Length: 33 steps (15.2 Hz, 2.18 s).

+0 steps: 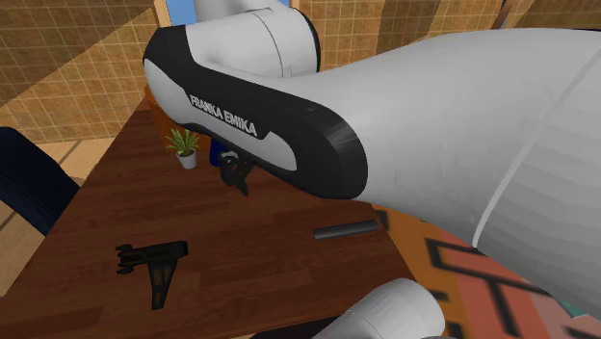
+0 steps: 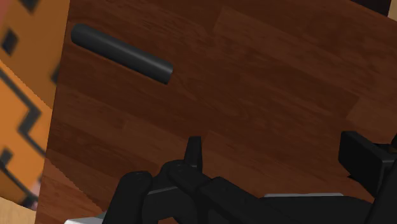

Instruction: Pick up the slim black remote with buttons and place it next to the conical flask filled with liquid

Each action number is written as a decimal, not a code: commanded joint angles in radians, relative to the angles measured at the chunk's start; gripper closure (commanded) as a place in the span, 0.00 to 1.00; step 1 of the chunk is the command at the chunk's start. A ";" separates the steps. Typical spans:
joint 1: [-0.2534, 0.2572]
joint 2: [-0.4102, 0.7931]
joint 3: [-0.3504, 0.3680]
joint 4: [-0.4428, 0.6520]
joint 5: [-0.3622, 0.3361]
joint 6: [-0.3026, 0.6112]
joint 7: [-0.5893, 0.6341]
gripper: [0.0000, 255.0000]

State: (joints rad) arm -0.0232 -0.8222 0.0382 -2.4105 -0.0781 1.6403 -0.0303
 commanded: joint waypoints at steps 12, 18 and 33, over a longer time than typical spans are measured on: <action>0.030 -0.107 -0.348 -0.247 -0.203 0.127 -0.571 0.00; 0.045 -0.024 -0.571 -0.275 -0.339 0.233 -0.887 0.00; 0.241 0.343 -1.020 -0.212 -0.444 0.548 -1.395 0.00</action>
State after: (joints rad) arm 0.2136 -0.4890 -0.9728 -2.6141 -0.5201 2.1696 -1.4242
